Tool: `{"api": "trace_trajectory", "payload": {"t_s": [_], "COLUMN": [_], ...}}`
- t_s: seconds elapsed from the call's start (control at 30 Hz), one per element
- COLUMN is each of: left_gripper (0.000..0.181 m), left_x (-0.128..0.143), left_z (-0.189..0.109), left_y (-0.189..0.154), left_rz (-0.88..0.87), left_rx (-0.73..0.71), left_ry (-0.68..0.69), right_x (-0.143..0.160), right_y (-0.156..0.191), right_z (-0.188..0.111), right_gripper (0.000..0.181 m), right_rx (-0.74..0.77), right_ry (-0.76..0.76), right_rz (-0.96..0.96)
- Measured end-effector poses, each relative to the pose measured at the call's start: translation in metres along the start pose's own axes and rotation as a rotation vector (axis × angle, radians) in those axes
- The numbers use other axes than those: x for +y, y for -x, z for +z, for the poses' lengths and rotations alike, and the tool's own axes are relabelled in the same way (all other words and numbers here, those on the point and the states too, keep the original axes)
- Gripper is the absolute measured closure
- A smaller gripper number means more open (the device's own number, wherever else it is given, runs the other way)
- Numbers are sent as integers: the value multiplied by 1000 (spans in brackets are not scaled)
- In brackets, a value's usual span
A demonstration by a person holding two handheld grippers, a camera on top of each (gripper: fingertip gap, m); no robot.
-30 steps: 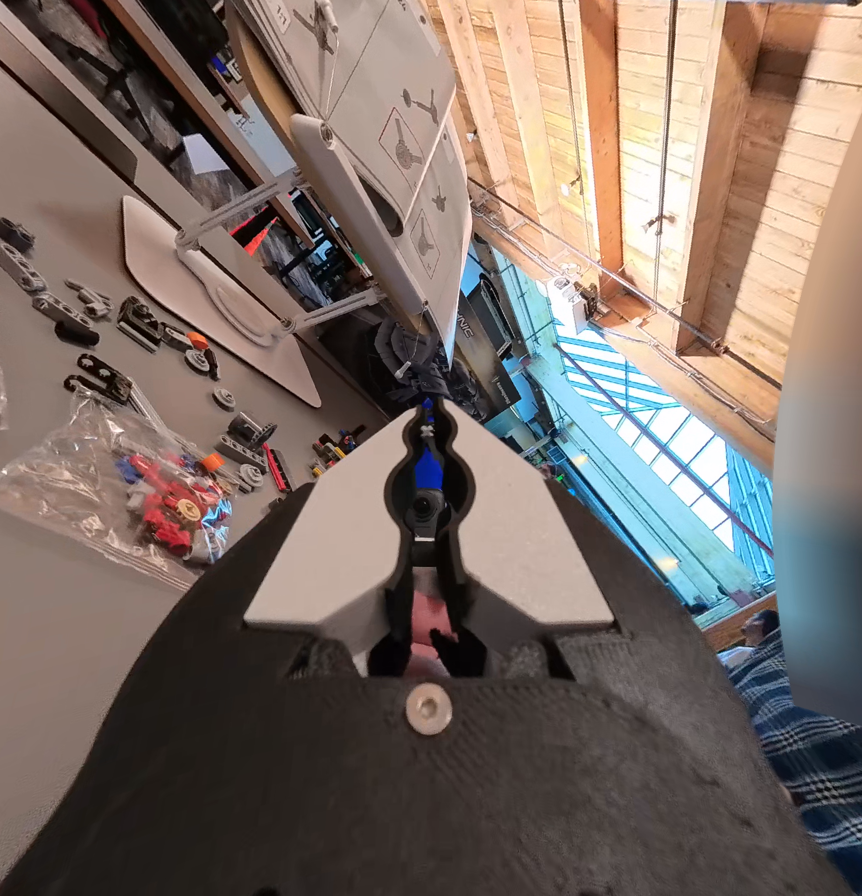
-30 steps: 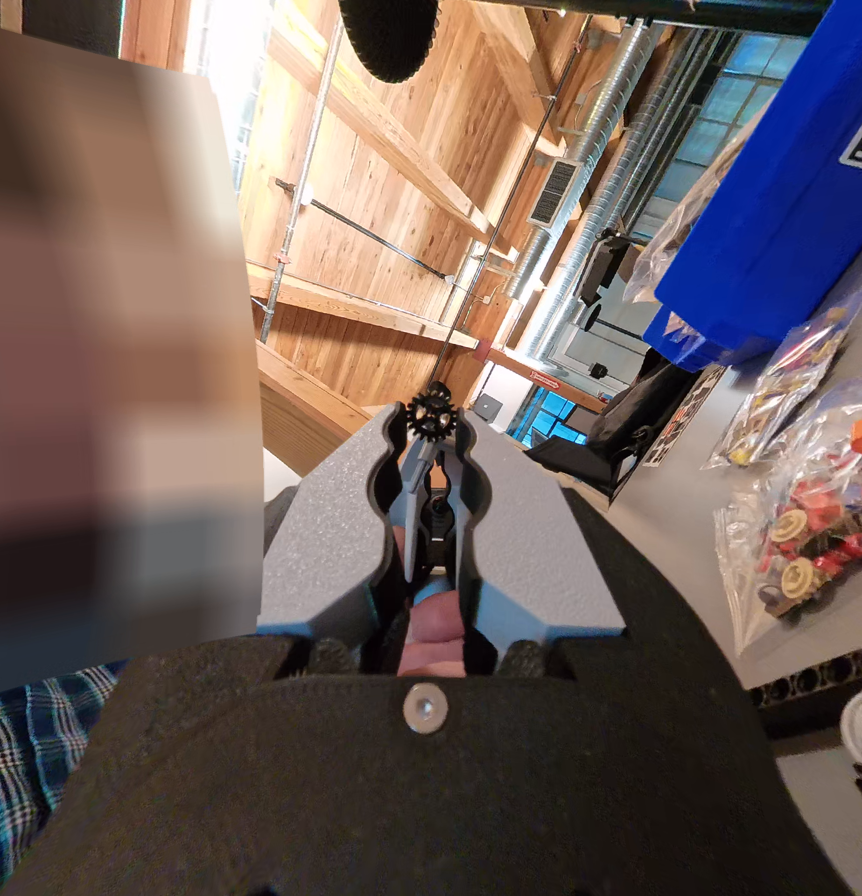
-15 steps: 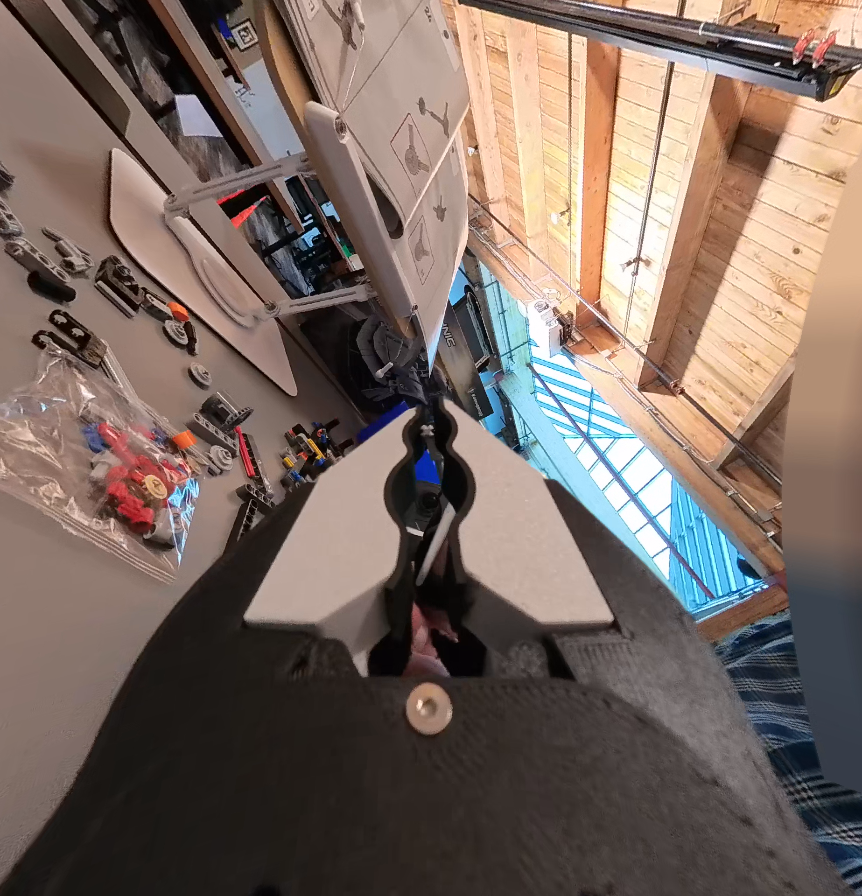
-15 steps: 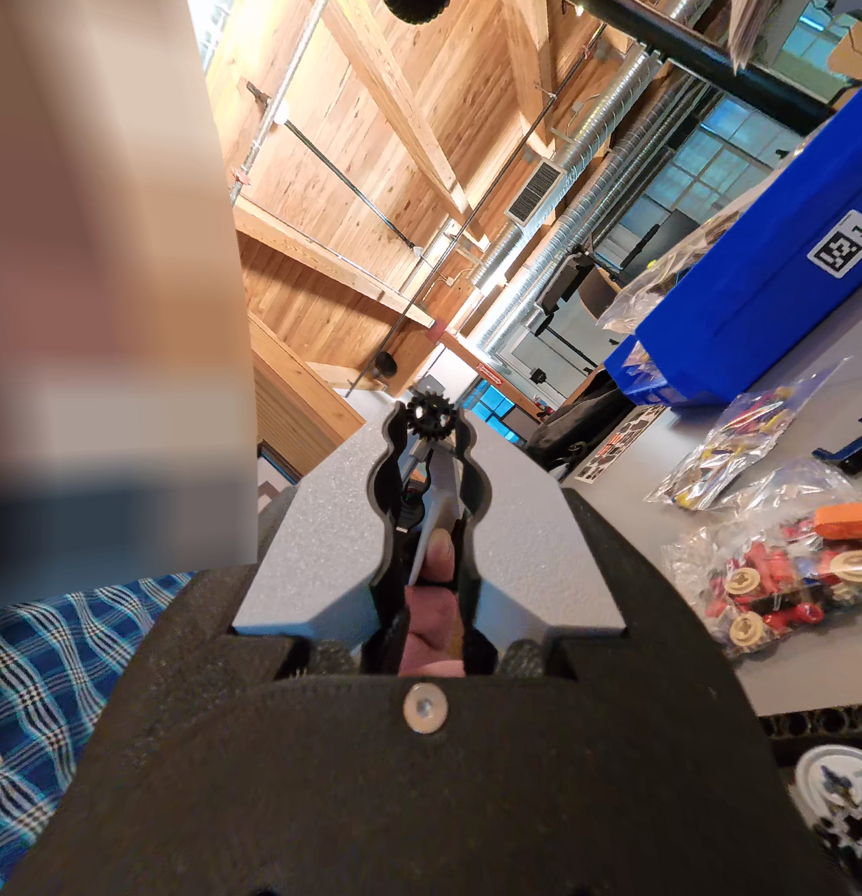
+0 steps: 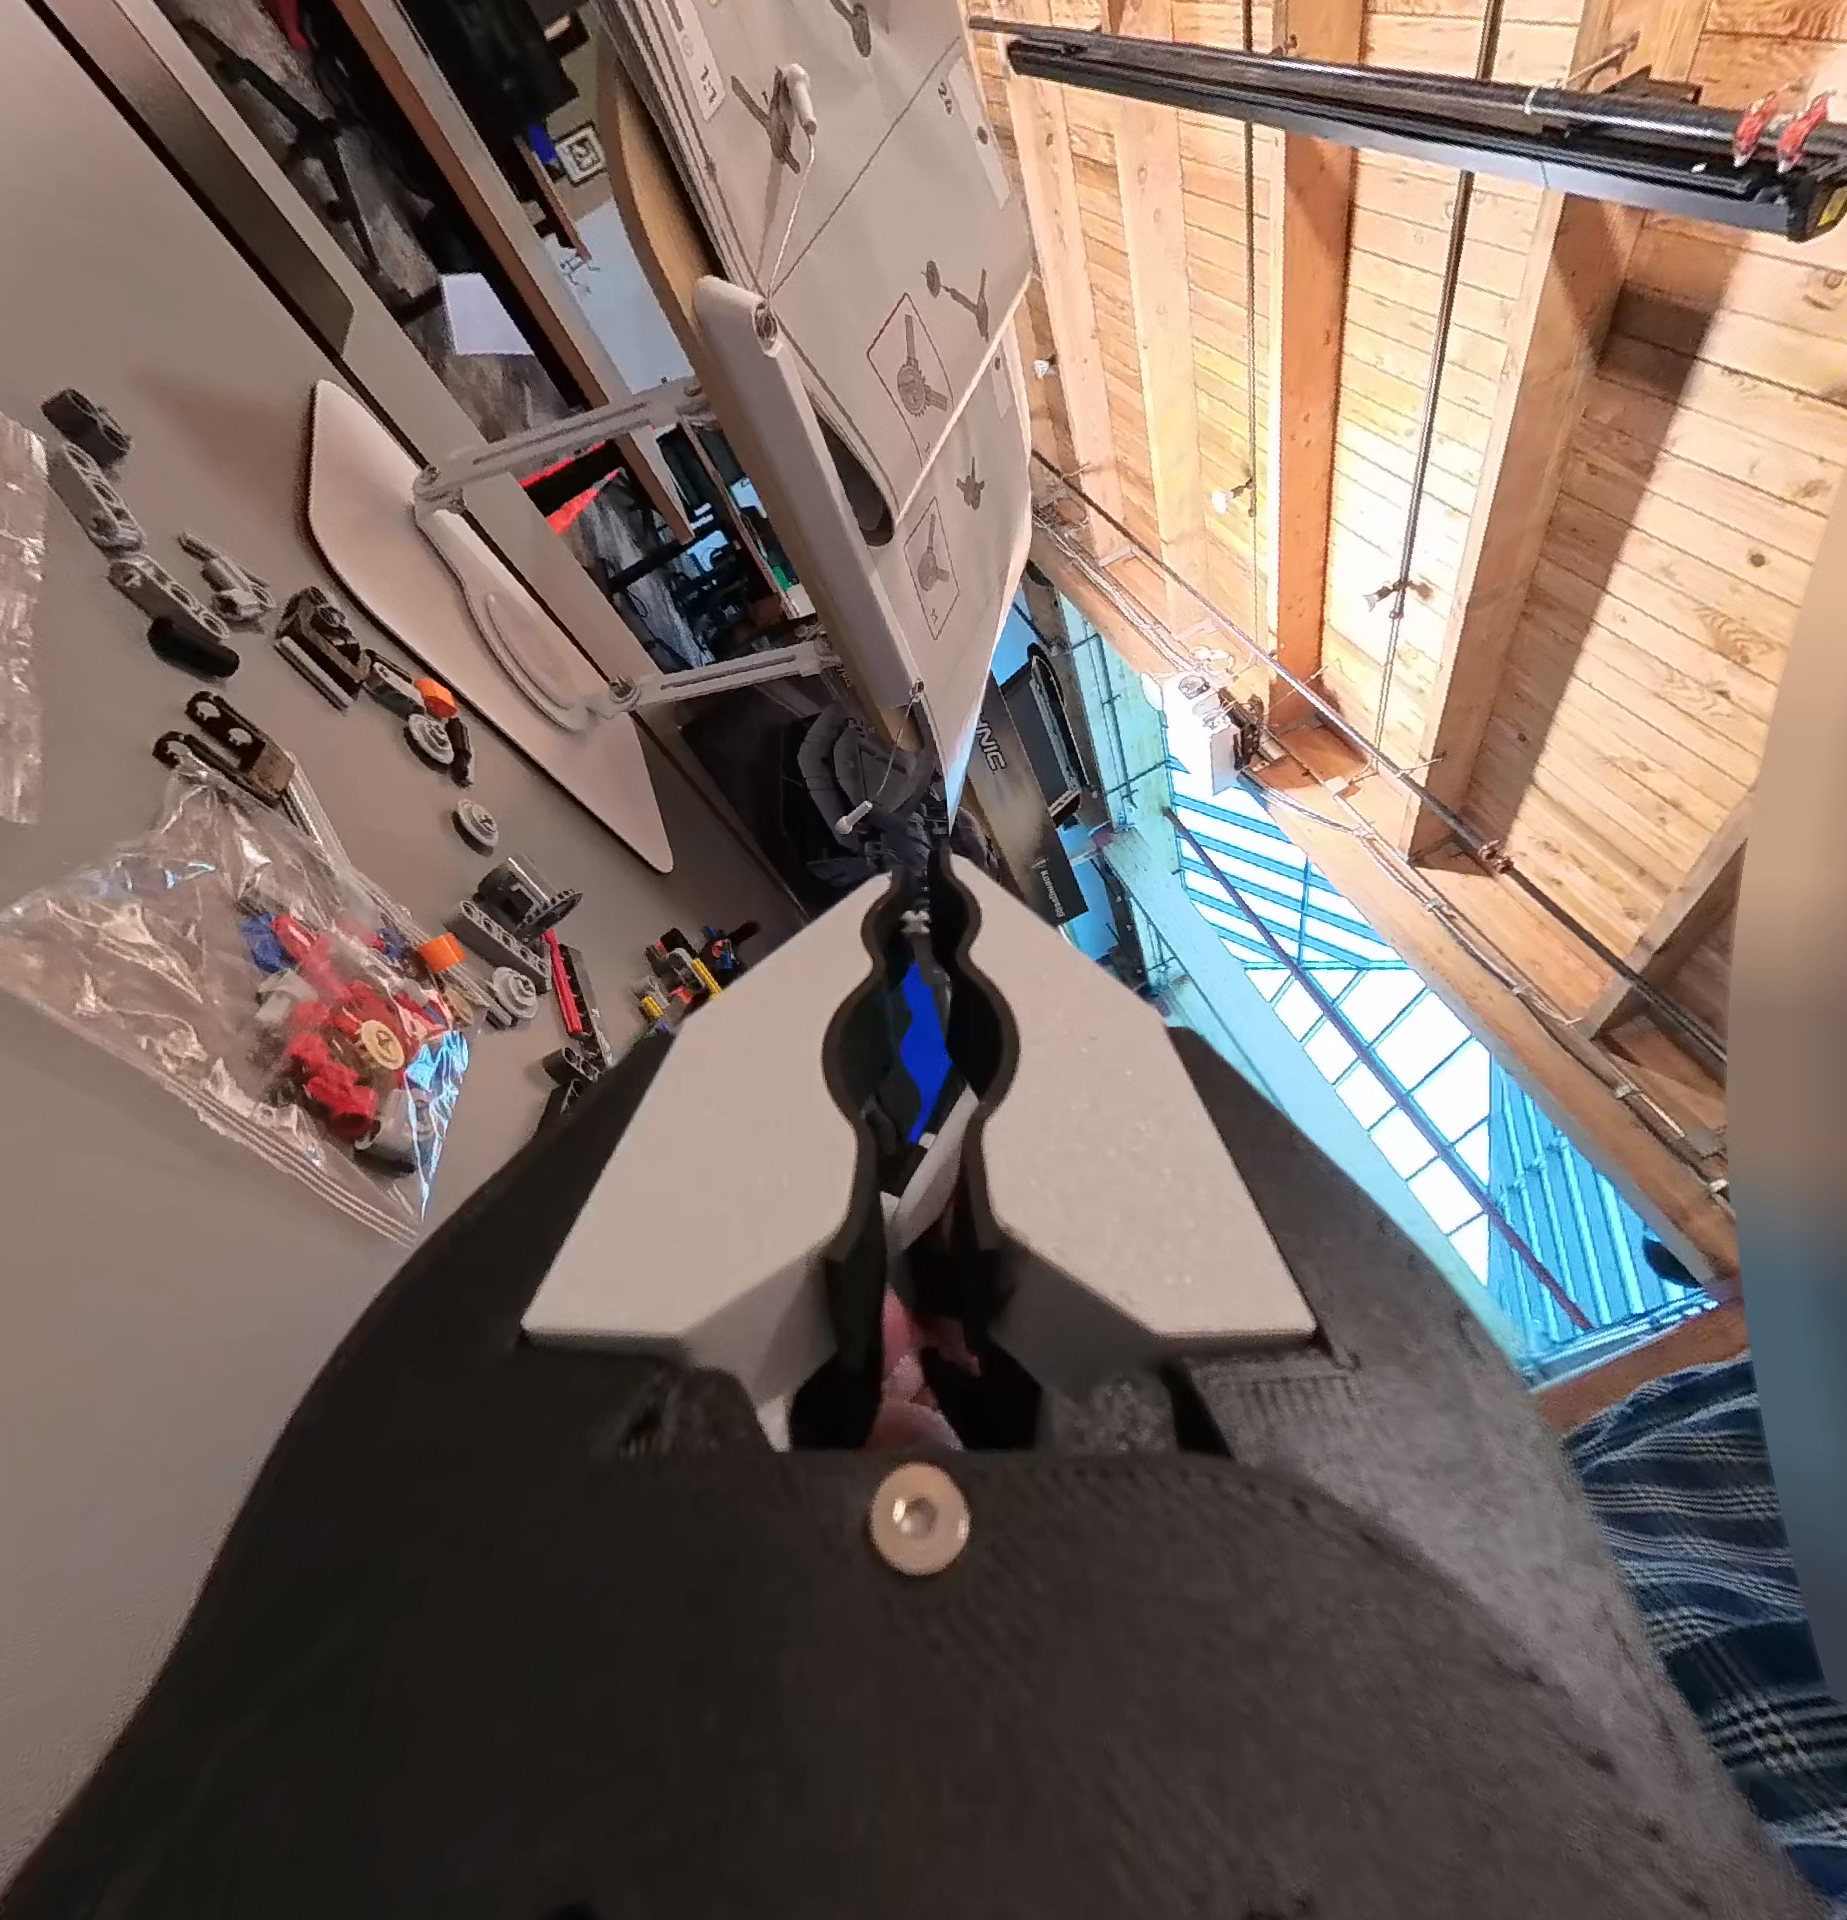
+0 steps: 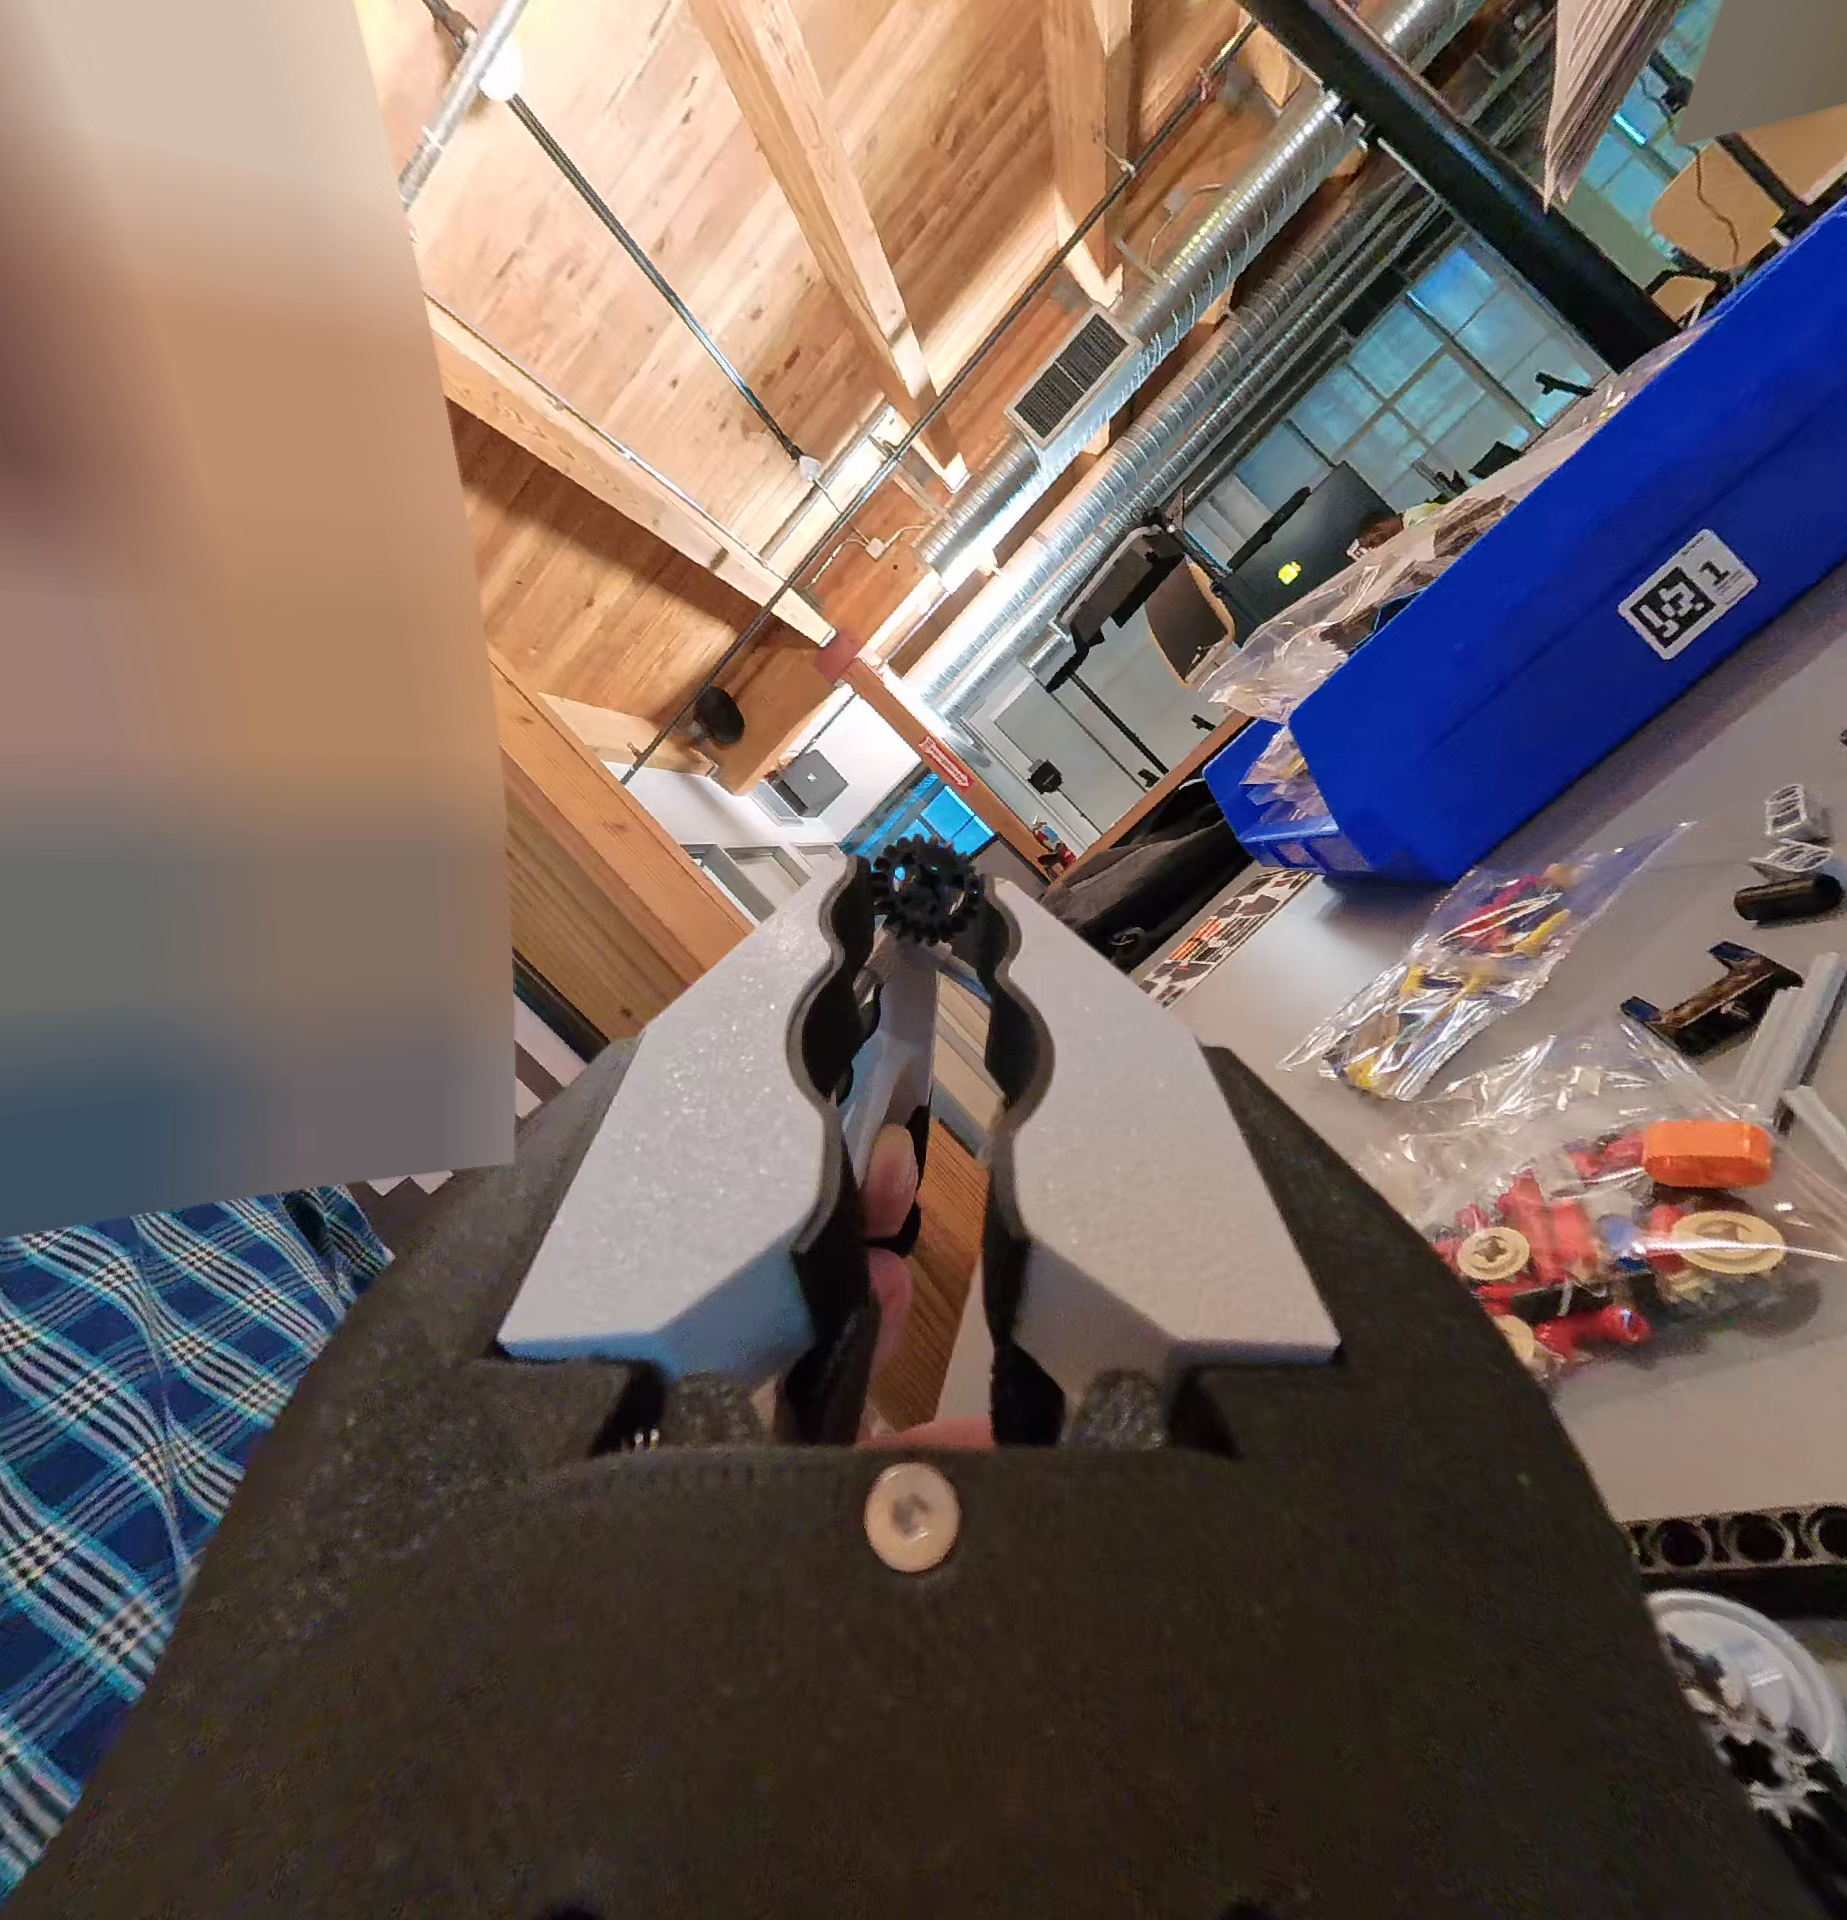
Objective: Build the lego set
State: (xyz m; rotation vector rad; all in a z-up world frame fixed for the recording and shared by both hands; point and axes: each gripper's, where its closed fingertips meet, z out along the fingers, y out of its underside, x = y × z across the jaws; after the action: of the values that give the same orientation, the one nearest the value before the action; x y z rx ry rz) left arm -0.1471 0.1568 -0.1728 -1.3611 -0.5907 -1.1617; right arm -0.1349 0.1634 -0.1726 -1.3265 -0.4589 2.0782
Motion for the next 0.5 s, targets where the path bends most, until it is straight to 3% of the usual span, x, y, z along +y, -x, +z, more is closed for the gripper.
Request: {"api": "trace_trajectory", "payload": {"t_s": [0.5], "left_gripper": [180], "left_x": [-1], "left_z": [-4], "left_y": [5], "left_rz": [-47], "left_rx": [15], "left_ry": [-11], "right_x": [9], "right_y": [-2], "right_z": [4], "right_gripper": [164], "right_rx": [25], "right_ry": [64], "right_rz": [-33]}}
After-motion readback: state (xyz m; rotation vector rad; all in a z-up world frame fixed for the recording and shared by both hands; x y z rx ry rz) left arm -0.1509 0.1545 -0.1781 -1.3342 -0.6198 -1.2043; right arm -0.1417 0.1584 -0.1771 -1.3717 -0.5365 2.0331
